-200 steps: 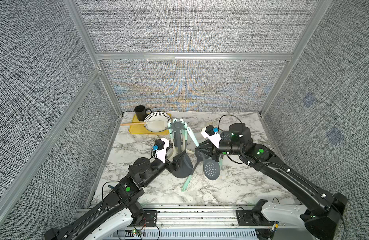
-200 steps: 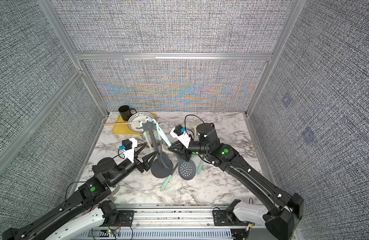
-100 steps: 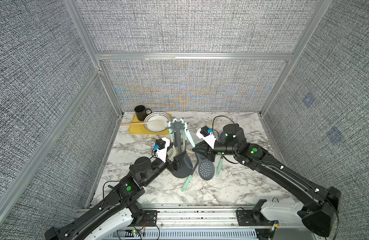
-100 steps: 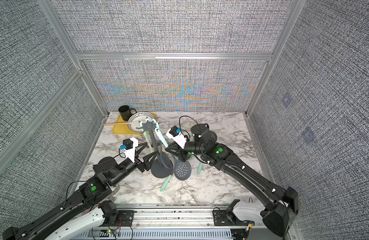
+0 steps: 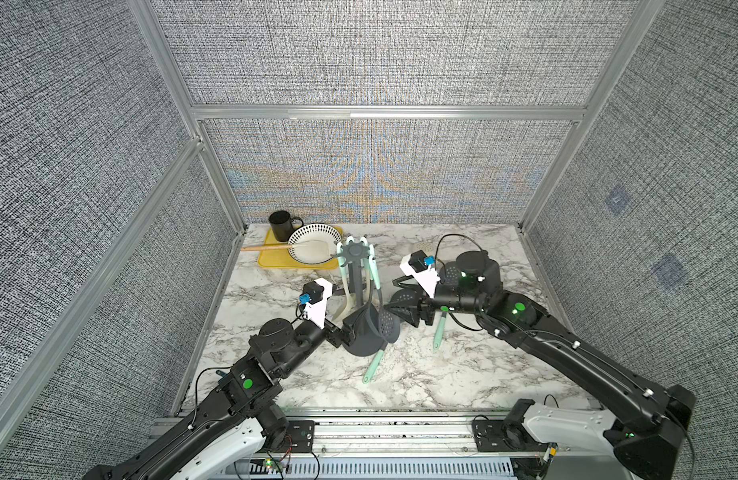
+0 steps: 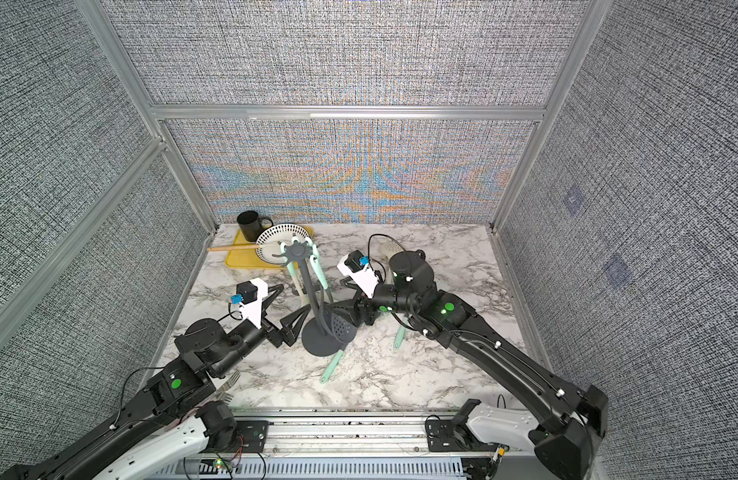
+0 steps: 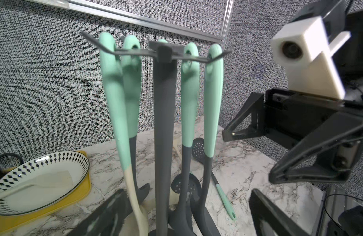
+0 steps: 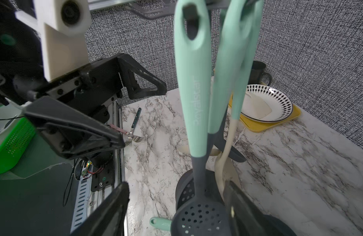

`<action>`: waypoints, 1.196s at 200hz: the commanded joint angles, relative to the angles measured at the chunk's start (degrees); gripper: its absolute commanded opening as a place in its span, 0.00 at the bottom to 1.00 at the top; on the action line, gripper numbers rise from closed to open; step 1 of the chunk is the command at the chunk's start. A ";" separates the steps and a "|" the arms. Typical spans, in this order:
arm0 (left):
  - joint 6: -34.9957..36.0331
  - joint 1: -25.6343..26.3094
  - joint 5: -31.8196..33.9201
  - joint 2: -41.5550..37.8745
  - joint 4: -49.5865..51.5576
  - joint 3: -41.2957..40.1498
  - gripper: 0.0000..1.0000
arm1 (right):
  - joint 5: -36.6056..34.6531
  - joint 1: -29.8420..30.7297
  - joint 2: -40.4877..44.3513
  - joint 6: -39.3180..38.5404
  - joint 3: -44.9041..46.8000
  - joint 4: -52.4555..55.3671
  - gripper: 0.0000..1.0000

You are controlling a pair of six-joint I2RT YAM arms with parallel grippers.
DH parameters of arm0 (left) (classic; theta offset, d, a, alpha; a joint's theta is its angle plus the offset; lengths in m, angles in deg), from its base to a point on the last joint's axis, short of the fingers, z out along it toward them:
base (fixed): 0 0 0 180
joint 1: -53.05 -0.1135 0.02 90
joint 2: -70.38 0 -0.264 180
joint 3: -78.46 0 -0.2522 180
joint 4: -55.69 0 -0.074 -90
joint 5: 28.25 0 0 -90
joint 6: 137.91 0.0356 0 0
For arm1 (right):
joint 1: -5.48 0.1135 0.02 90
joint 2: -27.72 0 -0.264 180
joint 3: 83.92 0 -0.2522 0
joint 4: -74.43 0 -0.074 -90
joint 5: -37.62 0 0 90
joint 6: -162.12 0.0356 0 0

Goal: Hang the skimmer on the kitchen utensil rack
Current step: Hang the skimmer on the rack, then pick up the skimmer from the center of the board.

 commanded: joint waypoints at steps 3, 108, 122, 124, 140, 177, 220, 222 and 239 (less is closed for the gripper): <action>-0.14 0.09 -2.33 -2.29 4.58 -0.31 0.95 | -9.86 -0.19 5.38 3.97 4.99 -2.46 0.77; -0.48 20.39 3.57 7.33 4.81 -0.83 0.92 | -34.14 -18.64 4.25 36.60 24.74 6.55 0.54; 0.01 22.73 4.86 9.11 4.72 -0.07 0.92 | -31.86 -19.03 -3.09 35.79 21.90 8.32 0.51; 0.15 23.13 5.16 9.42 4.71 0.14 0.92 | -31.86 -19.08 -3.54 35.78 21.68 8.44 0.51; 1.25 25.81 7.14 11.43 4.65 1.50 0.92 | -31.67 -19.20 -9.93 35.62 19.42 8.76 0.49; 2.83 29.79 8.08 16.36 4.29 4.65 0.92 | -31.30 -19.35 -18.90 36.29 16.15 5.79 0.45; 4.13 30.36 7.05 19.58 3.66 7.38 0.90 | -30.91 -19.30 -26.93 35.58 14.09 4.76 0.45; 4.17 30.33 6.99 19.70 3.66 7.50 0.90 | -31.01 -19.30 -27.13 35.48 13.90 4.78 0.45; 4.57 30.33 6.66 20.64 3.66 8.39 0.90 | -32.44 -19.30 -29.02 35.32 13.05 5.52 0.45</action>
